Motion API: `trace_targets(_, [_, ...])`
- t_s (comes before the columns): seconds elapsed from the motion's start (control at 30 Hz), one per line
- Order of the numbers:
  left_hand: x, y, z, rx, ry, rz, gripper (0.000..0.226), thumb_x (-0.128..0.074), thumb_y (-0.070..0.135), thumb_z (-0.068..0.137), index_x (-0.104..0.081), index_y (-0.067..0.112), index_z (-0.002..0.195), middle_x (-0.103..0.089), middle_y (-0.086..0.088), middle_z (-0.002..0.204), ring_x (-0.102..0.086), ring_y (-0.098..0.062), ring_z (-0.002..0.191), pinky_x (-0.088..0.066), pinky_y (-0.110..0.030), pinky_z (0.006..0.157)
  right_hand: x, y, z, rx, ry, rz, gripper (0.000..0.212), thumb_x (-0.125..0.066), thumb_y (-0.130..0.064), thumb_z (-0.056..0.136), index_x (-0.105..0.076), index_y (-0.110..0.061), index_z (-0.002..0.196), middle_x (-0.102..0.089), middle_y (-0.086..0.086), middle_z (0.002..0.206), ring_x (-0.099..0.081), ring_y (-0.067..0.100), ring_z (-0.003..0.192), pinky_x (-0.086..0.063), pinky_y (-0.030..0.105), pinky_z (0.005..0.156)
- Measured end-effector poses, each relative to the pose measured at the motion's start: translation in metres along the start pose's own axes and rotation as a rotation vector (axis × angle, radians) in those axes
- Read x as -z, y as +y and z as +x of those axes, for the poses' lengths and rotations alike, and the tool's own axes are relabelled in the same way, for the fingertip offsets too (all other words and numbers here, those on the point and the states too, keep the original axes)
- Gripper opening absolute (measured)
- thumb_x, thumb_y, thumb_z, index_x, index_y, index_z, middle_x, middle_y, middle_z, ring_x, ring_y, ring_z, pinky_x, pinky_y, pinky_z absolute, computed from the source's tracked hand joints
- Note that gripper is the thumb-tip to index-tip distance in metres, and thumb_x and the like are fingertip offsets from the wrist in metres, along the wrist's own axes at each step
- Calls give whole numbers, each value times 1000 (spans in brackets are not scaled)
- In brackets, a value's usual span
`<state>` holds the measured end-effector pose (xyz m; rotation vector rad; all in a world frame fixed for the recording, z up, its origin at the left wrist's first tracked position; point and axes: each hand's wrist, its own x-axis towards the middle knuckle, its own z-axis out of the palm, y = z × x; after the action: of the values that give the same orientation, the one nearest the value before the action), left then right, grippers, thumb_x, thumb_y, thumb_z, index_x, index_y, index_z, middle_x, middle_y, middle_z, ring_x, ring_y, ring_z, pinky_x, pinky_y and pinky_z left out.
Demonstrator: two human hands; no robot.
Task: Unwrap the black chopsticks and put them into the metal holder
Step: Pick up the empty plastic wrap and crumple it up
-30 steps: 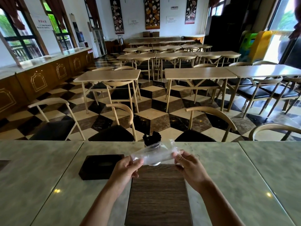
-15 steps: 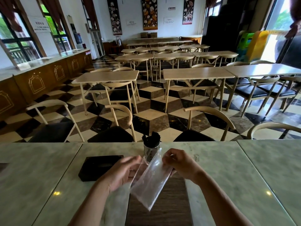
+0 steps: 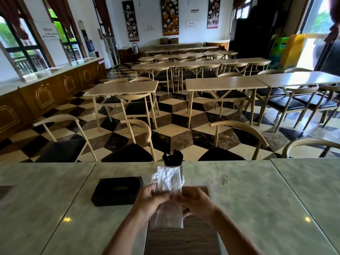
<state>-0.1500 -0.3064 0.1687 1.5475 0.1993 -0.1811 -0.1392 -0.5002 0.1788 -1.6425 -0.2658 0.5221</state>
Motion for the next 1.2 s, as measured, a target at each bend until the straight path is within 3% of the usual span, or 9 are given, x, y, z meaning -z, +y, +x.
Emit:
trace_targets(0.13, [1, 6, -6, 11, -17, -13, 31, -92, 20, 68, -76, 5, 89, -78, -16, 83, -75, -22, 67, -57, -28, 56, -6, -5, 0, 49, 106, 78, 10, -63, -7, 92, -68, -1, 87, -64, 18, 74, -61, 22, 63, -49, 35, 58])
trace_targets(0.23, [4, 11, -9, 42, -59, -76, 37, -88, 16, 69, -72, 4, 101, -78, -21, 94, -76, -28, 76, -60, -33, 57, -4, -7, 2, 82, 109, 146, 14, -59, 0, 92, -65, 6, 104, -65, 35, 95, -63, 36, 79, -52, 49, 74])
trace_targets(0.43, [8, 3, -4, 76, -144, -244, 28, -73, 2, 80, -74, -1, 108, -73, -29, 103, -73, -33, 85, -63, -38, 66, -4, -3, 4, 161, 69, 520, 25, -45, 12, 93, -62, 6, 111, -64, 35, 107, -67, 38, 91, -58, 39, 74])
trace_targets(0.6, [3, -1, 2, 89, -157, -331, 32, -58, -10, 78, -77, -4, 103, -74, -29, 99, -73, -32, 73, -59, -32, 52, -6, -2, 7, 99, 31, 718, 18, -48, 0, 90, -64, 9, 93, -64, 28, 89, -67, 31, 76, -57, 34, 64])
trace_targets(0.7, [3, -3, 2, 156, -183, -427, 38, -49, -5, 77, -74, -11, 105, -69, -38, 106, -69, -36, 76, -59, -41, 57, -3, 3, 7, 72, 44, 738, 25, -44, -2, 90, -64, 12, 93, -64, 30, 89, -66, 31, 73, -55, 36, 62])
trace_targets(0.8, [8, -1, 1, 210, -224, -547, 48, -46, 25, 87, -69, -15, 99, -69, -34, 104, -69, -34, 74, -57, -39, 59, 1, 8, 4, 15, 67, 630, 40, -41, -23, 89, -69, 4, 89, -66, 25, 89, -63, 33, 77, -54, 42, 69])
trace_targets(0.9, [13, 1, 4, 209, -253, -387, 80, -42, 62, 97, -74, -10, 85, -73, -25, 93, -70, -32, 76, -57, -37, 64, 6, 7, -1, 110, 145, 221, 30, -57, -38, 86, -73, -13, 82, -71, 12, 83, -63, 29, 72, -51, 40, 65])
trace_targets(1.0, [13, 7, 4, 137, -206, -4, 82, -63, 84, 76, -74, 3, 72, -72, -19, 82, -68, -31, 76, -56, -42, 79, 10, 4, -4, 215, 89, 96, 14, -70, -14, 81, -69, -15, 95, -68, 6, 85, -64, 22, 77, -54, 33, 72])
trace_targets(1.2, [7, 6, -7, 118, -421, 202, 67, -99, 33, 65, -62, 11, 117, -76, -10, 111, -73, -39, 100, -62, -49, 78, 15, -11, -7, 193, -43, 65, 52, -76, 2, 77, -57, -12, 122, -49, 1, 72, -51, 15, 67, -44, 28, 64])
